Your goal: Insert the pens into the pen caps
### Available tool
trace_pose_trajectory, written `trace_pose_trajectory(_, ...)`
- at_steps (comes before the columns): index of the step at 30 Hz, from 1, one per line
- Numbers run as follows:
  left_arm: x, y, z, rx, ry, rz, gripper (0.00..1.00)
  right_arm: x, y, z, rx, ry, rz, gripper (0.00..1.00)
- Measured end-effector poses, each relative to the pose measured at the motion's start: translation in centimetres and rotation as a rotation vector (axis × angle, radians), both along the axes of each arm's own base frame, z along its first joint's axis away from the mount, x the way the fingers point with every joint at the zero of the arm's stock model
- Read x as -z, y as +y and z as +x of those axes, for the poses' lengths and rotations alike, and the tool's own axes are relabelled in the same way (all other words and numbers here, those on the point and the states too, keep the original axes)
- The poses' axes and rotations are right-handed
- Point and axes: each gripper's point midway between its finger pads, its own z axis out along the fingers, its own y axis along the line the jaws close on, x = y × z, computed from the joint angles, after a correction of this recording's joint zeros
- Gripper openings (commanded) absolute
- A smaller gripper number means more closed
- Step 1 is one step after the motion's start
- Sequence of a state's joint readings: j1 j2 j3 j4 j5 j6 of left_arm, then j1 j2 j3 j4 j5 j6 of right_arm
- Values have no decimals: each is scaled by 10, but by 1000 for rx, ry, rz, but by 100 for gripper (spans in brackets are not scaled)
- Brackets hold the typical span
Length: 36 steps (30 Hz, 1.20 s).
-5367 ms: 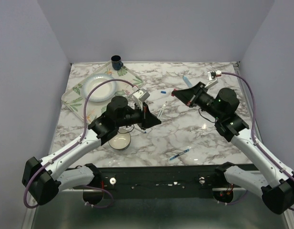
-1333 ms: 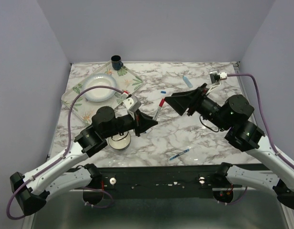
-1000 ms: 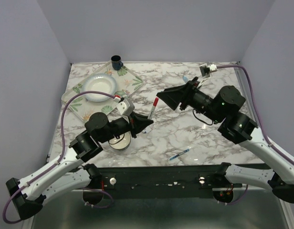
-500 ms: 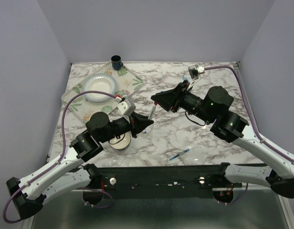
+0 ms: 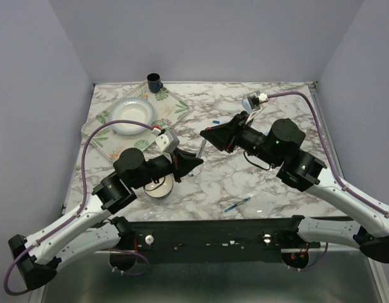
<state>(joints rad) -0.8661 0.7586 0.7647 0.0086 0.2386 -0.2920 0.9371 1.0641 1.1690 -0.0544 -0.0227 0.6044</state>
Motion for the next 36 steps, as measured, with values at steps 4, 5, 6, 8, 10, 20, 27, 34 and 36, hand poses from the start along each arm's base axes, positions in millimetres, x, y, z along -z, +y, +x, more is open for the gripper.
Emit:
trace_pose_trajectory(4, 0, 0, 0, 0, -1, 0, 0, 1, -1, 2, 15, -1, -2, 15)
trace_pose_trajectory(5, 0, 0, 0, 1, -1, -1, 0, 2, -2, 2, 18, 0, -4, 12)
trace_pose_trajectory(6, -1, 0, 0, 1, -2, -2, 0, 4, -2, 3, 22, -1, -7, 7)
trace_pose_trajectory(8, -1, 1, 0, 0, -3, -3, 0, 6, -1, 3, 20, -2, -10, 3)
trace_pose_trajectory(10, -2, 1, -1, 0, -6, -6, 0, 9, -1, 2, 15, -2, -15, 1)
trace_pose_trajectory(20, 1, -1, -5, 20, 11, 0, 0, 16, -5, -5, -7, -83, -51, 1)
trace_pose_trajectory(27, 9, -7, -9, 66, 65, 2, 0, 28, -11, -8, -3, -139, -50, 1)
trace_pose_trajectory(34, 10, -10, -11, 94, 79, -1, 0, 29, -14, -10, -4, -136, -19, 1)
trace_pose_trajectory(36, 11, -10, -11, 98, 75, 2, 0, 30, -14, -12, -10, -122, -5, 1)
